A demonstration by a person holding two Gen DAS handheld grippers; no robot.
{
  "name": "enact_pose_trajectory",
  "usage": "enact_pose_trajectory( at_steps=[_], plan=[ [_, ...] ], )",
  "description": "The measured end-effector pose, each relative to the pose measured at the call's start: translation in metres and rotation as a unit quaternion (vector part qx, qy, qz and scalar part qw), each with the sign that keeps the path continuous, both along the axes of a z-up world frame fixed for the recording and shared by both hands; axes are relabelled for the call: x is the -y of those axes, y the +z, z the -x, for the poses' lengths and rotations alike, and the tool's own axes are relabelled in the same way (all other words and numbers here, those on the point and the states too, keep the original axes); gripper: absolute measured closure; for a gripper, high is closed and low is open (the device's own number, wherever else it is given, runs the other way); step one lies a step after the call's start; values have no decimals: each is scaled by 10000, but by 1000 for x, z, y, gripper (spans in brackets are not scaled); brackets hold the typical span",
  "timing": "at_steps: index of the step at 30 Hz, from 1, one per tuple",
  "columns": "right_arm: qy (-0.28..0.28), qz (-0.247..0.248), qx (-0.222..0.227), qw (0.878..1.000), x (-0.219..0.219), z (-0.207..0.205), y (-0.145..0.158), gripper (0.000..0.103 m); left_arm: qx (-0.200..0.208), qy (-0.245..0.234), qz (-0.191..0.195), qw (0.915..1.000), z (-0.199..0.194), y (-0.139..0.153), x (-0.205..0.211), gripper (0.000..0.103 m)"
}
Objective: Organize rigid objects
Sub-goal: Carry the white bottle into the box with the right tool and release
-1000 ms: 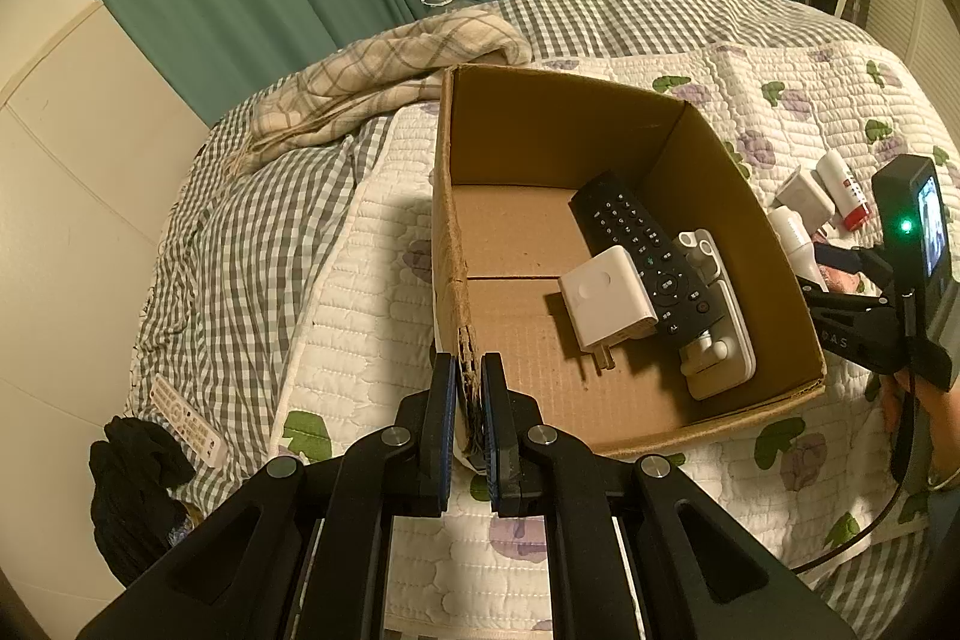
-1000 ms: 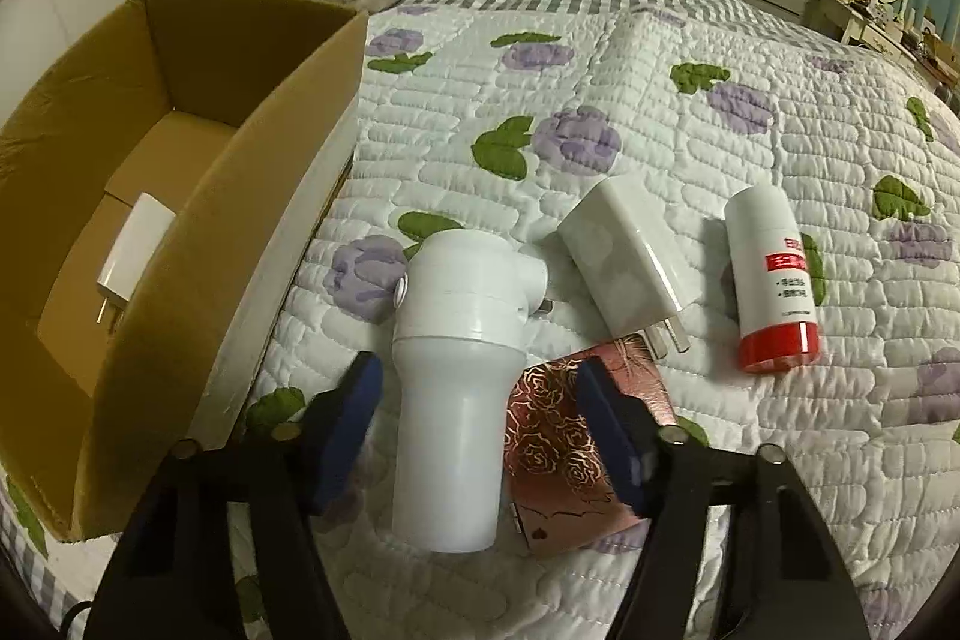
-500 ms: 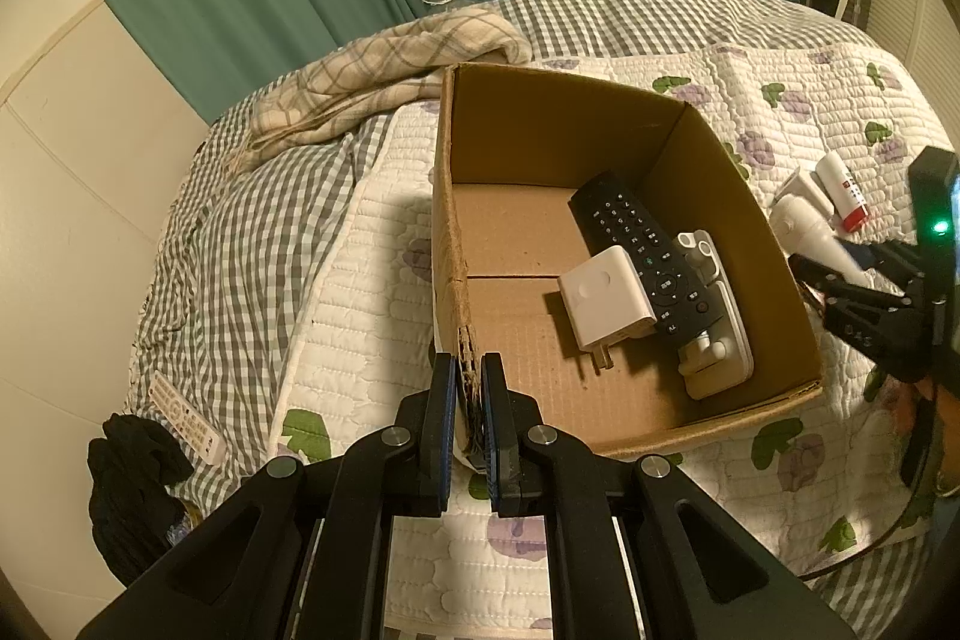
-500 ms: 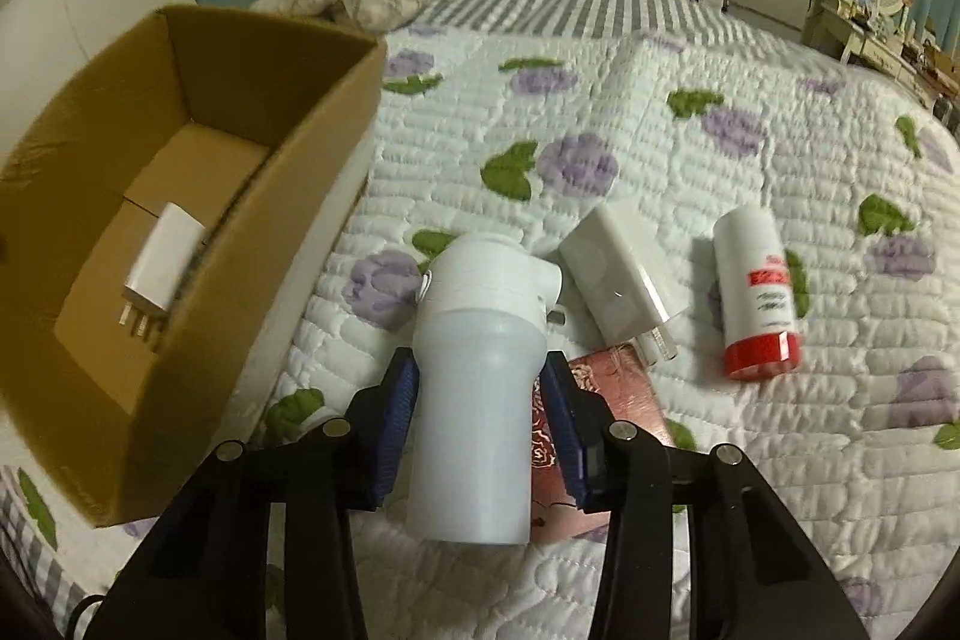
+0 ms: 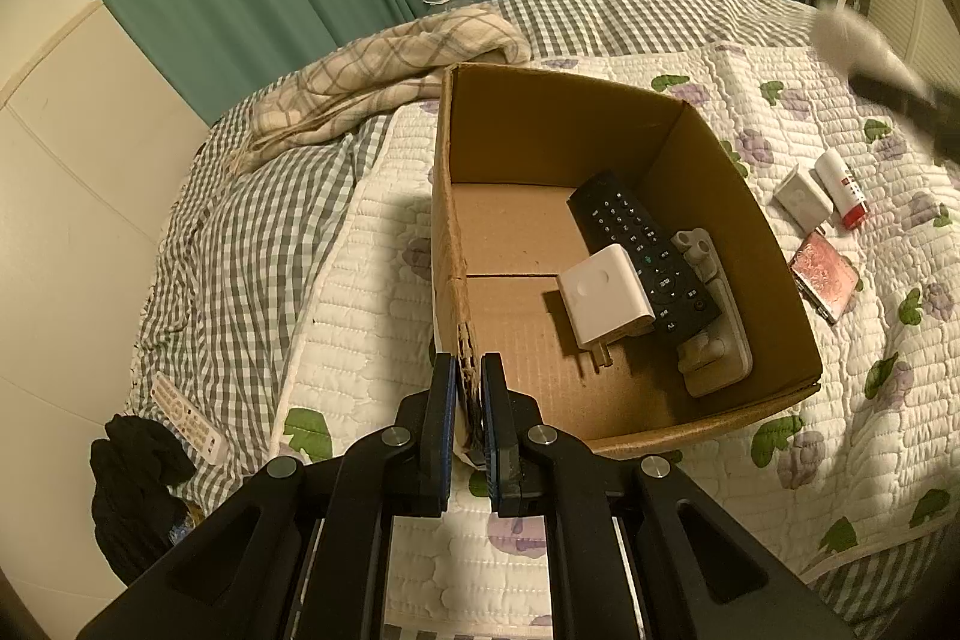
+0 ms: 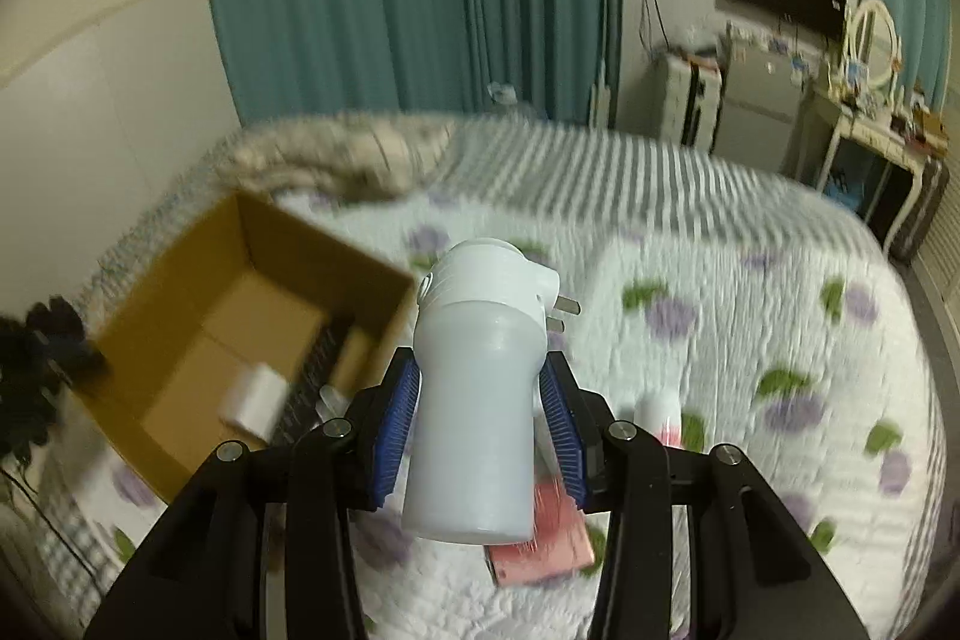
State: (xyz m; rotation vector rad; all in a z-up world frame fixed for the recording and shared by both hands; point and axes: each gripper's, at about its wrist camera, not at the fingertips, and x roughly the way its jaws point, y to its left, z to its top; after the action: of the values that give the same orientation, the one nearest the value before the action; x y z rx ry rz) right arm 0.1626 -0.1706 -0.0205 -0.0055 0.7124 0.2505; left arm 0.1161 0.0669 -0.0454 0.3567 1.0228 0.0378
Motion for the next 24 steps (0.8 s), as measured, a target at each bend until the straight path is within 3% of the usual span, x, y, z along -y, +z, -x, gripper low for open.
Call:
enact_pose_trajectory(
  at_steps=[4, 9, 18, 24],
  plan=[
    [257, -33, 314, 9992, -24, -3, 33, 61, 3, -3, -7, 10000, 0, 0, 0, 96],
    [661, -251, 276, 9971, -68, -8, 37, 61, 2, 0, 0, 10000, 0, 0, 0, 96],
    [1144, -547, -519, 9906, -143, -23, -21, 61, 3, -24, 26, 10000, -1, 1, 1, 96],
    [1286, -615, -1016, 9846, -161, -30, -63, 61, 6, -38, 49, 10000, -1, 0, 0, 96]
  ],
)
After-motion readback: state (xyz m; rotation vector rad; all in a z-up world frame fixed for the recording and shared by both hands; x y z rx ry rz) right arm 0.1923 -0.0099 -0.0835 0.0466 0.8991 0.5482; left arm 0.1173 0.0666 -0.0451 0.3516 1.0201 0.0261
